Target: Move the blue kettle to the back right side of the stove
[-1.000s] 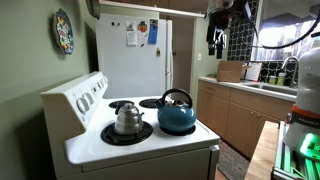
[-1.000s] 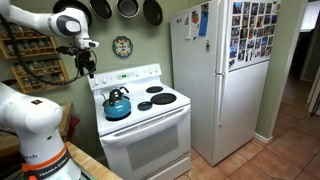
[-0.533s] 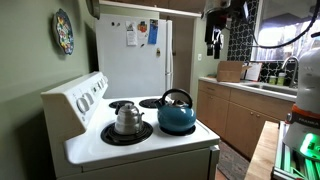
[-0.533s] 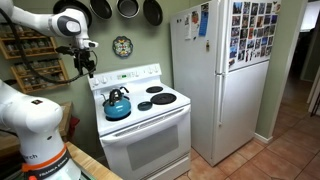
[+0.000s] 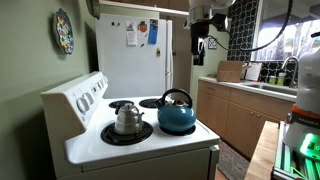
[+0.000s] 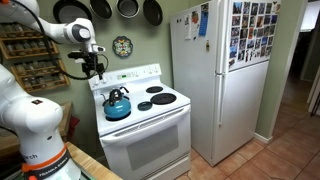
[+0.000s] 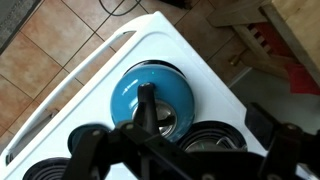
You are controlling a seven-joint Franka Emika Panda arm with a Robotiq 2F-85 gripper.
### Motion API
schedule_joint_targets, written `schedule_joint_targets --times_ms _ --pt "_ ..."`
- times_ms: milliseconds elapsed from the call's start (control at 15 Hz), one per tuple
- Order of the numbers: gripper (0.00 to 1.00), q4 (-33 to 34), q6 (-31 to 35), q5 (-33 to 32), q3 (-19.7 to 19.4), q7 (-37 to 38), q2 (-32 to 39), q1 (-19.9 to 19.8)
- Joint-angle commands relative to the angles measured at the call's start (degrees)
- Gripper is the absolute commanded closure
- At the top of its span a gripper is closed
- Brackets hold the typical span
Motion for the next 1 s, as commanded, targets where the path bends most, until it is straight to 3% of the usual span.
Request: schedule_joint_targets --times_ms 0,533,933 --pt "0.00 2.4 2.8 -2.7 -1.5 -5.5 6.1 0.4" --pt "0.00 4.6 8.4 -5.3 -3.0 -15.2 15.7 0.3" --pt "0.00 5.9 11.7 -5.7 -3.2 -17.0 20.3 0.2"
